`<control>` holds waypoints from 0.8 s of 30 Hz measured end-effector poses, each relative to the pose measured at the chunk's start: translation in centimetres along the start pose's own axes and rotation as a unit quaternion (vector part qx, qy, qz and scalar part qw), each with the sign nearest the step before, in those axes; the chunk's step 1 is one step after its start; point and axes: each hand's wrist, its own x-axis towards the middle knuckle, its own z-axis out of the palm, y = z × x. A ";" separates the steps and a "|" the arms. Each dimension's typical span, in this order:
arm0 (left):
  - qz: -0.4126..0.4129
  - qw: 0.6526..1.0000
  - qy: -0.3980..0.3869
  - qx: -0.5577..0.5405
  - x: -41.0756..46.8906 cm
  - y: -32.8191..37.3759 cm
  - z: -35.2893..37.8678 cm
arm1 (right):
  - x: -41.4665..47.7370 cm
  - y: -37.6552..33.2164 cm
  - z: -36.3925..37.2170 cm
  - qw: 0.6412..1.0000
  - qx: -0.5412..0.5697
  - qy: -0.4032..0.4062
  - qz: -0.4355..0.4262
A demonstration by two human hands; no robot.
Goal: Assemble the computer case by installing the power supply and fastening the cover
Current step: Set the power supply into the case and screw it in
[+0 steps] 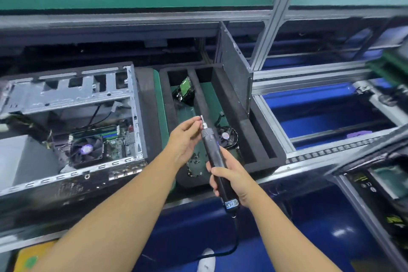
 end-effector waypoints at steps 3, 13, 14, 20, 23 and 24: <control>0.002 1.000 -0.010 -0.013 -3.2 1.4 -1.0 | -2.0 0.4 2.9 1.000 -0.023 0.009 -0.004; 0.027 0.991 -0.054 -0.117 -13.3 6.1 -3.8 | -7.6 2.9 12.6 0.996 -0.073 0.030 -0.038; 0.027 0.990 -0.057 -0.129 -14.2 6.6 -4.3 | -8.0 3.0 13.6 0.996 -0.080 0.027 -0.041; 0.011 0.988 -0.040 -0.149 -17.9 9.1 -7.9 | -9.2 4.0 18.6 0.992 -0.115 0.022 -0.042; 0.018 0.990 -0.045 -0.134 -19.1 10.1 -10.1 | -9.2 4.7 20.6 0.991 -0.128 0.016 -0.037; 0.021 0.990 -0.047 -0.129 -19.5 10.4 -10.8 | -9.1 4.9 21.2 0.991 -0.129 0.013 -0.037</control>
